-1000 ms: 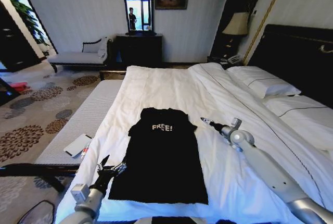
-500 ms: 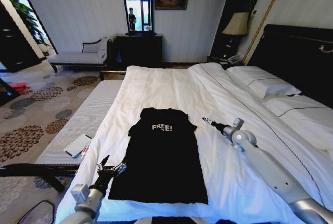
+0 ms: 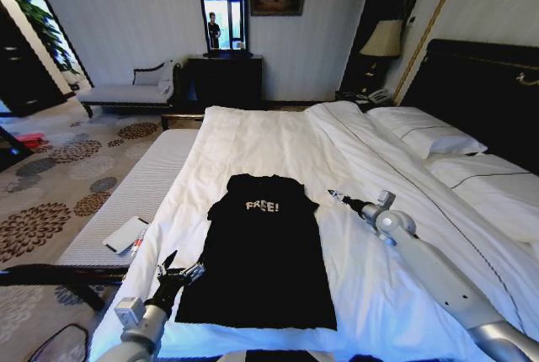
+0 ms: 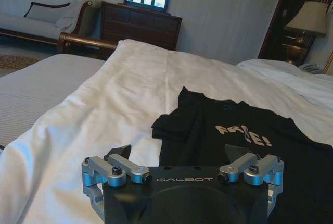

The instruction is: Fold the clothes on the bed.

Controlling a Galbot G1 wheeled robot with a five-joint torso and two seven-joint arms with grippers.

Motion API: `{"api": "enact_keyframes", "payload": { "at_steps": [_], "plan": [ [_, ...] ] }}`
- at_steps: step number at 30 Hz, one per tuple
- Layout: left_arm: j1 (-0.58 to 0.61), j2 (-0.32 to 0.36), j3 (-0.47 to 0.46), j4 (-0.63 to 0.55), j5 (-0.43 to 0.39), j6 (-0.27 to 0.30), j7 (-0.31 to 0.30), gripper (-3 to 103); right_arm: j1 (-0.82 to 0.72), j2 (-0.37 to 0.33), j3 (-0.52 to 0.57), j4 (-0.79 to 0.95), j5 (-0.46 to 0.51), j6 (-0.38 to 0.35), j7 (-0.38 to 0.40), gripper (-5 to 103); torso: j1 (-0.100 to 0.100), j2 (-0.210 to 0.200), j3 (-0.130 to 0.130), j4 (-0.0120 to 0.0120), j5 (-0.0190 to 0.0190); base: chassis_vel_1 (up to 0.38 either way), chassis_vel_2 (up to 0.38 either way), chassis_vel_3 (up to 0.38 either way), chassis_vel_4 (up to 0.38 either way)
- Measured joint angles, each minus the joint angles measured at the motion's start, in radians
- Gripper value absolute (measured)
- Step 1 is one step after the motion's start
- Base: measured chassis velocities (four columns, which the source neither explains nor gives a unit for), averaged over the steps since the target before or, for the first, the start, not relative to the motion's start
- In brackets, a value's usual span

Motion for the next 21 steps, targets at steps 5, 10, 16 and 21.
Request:
{"api": "enact_keyframes", "payload": {
  "at_steps": [5, 10, 16, 21],
  "plan": [
    [0.0, 0.0, 0.0, 0.0, 0.0, 0.0, 0.0, 100, 0.0, 0.0, 0.0, 0.0, 0.0, 0.0, 0.0, 100, 0.0, 0.0, 0.0, 0.0, 0.0, 0.0, 0.0, 0.0, 0.0],
    [0.0, 0.0, 0.0, 0.0, 0.0, 0.0, 0.0, 100, 0.0, 0.0, 0.001, 0.0, -0.001, 0.0, 0.0, 100, 0.0, 0.0, 0.0, 0.0, 0.0, 0.0, 0.0, 0.0, 0.0],
    [0.0, 0.0, 0.0, 0.0, 0.0, 0.0, 0.0, 100, 0.0, 0.0, 0.001, 0.0, -0.001, 0.001, 0.0, 100, 0.0, 0.0, 0.0, 0.0, 0.0, 0.0, 0.0, 0.0, 0.0],
    [0.0, 0.0, 0.0, 0.0, 0.0, 0.0, 0.0, 100, 0.0, -0.001, 0.001, 0.0, -0.001, 0.001, 0.0, 100, 0.0, 0.0, 0.0, 0.0, 0.0, 0.0, 0.0, 0.0, 0.0]
  ]
}}
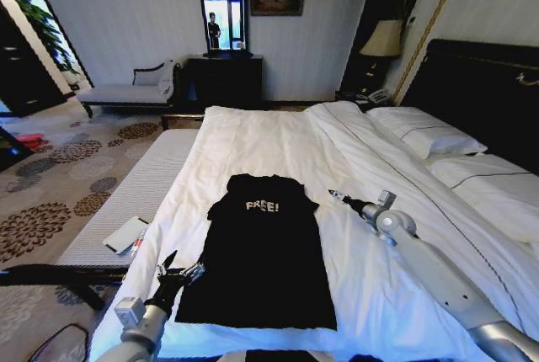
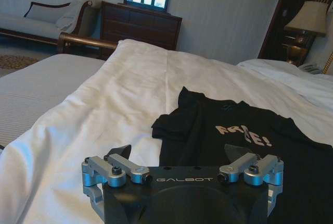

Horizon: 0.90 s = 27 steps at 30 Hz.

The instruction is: Fold the clothes on the bed.

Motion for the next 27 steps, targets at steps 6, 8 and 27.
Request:
{"api": "enact_keyframes", "payload": {
  "at_steps": [6, 8, 27],
  "plan": [
    [0.001, 0.002, 0.006, 0.002, 0.004, 0.0, 0.001, 100, 0.025, 0.028, -0.046, 0.001, -0.14, 0.003, -0.031, 100, 0.0, 0.0, 0.0, 0.0005, 0.0002, 0.0, 0.0, 0.0, 0.0],
    [0.002, 0.003, 0.007, 0.002, 0.005, 0.0, 0.0, 100, 0.029, 0.034, -0.056, 0.001, -0.17, 0.004, -0.037, 100, 0.0, 0.0, 0.0, 0.0007, 0.0012, 0.0, 0.0, 0.0, 0.0],
    [0.007, 0.001, 0.005, 0.006, 0.008, 0.0, -0.001, 100, 0.074, 0.085, -0.083, 0.019, 0.016, -0.067, 0.014, 100, 0.0, 0.0, 0.0, 0.0004, -0.0001, 0.0, 0.0, 0.0, 0.0]
  ]
}}
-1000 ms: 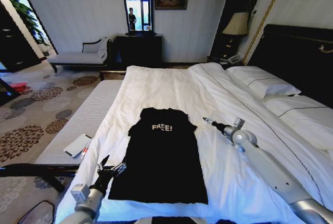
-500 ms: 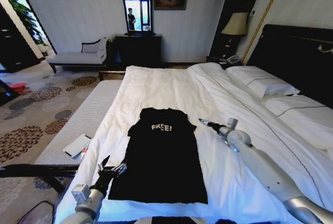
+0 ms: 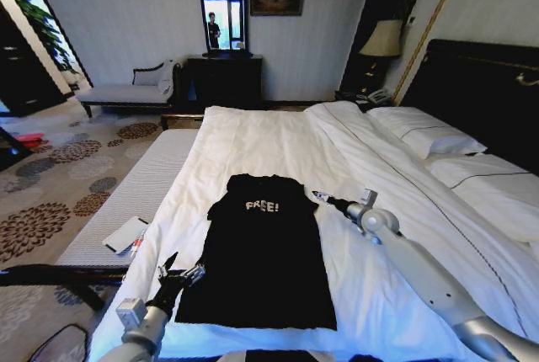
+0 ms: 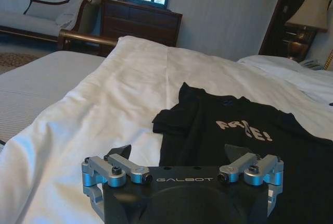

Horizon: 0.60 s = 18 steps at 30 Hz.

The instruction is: Fold the clothes on the bed.

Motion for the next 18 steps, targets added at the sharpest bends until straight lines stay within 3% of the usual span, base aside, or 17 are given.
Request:
{"api": "enact_keyframes", "payload": {
  "at_steps": [18],
  "plan": [
    [0.003, 0.0, -0.008, 0.0, -0.004, 0.0, 0.0, 100, 0.018, 0.014, -0.016, -0.036, -0.014, -0.002, -0.002, 100, 0.0, 0.0, 0.0, -0.0004, 0.0002, 0.0, 0.0, 0.0, 0.0]
  ]
}}
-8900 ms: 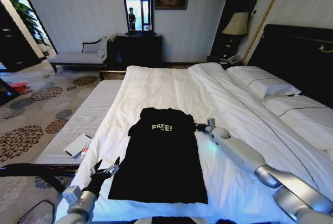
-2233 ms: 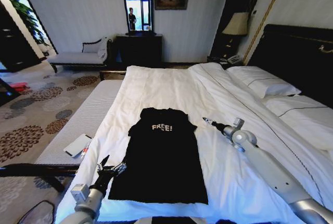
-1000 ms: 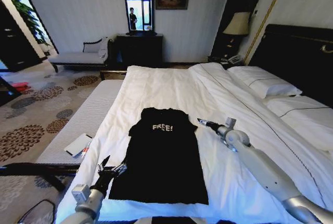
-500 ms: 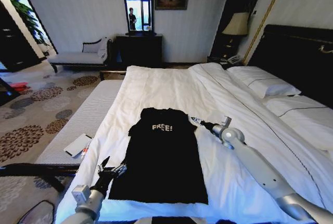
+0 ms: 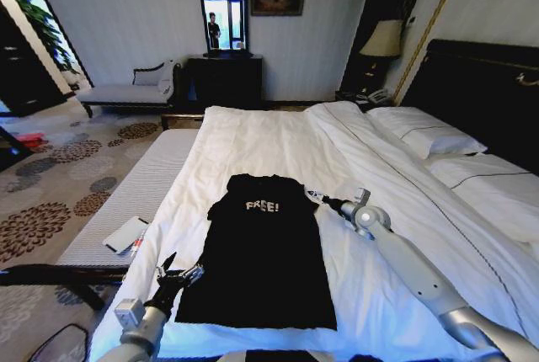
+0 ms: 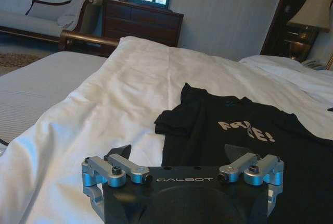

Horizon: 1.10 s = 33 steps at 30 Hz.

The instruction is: Fold the clothes on the bed.

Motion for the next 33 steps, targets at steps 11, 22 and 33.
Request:
{"api": "enact_keyframes", "payload": {
  "at_steps": [11, 22, 33],
  "plan": [
    [0.0, 0.0, 0.0, -0.001, 0.0, 0.0, 0.0, 100, 0.0, 0.0, 0.0, 0.0, -0.001, 0.0, -0.001, 100, 0.0, 0.0, 0.0, 0.0, 0.0, 0.0, 0.0, 0.0, 0.0],
    [0.0, 0.0, 0.0, -0.001, 0.0, 0.0, 0.0, 100, 0.0, 0.0, 0.0, 0.001, -0.001, 0.001, -0.001, 100, 0.0, 0.0, 0.0, 0.0, 0.0, 0.0, 0.0, 0.0, 0.0],
    [0.0, 0.0, 0.0, -0.001, 0.0, 0.0, 0.0, 100, 0.0, 0.0, 0.0, 0.001, -0.002, 0.001, -0.001, 100, 0.0, 0.0, 0.0, 0.0, 0.0, 0.0, 0.0, 0.0, 0.0]
  ]
}}
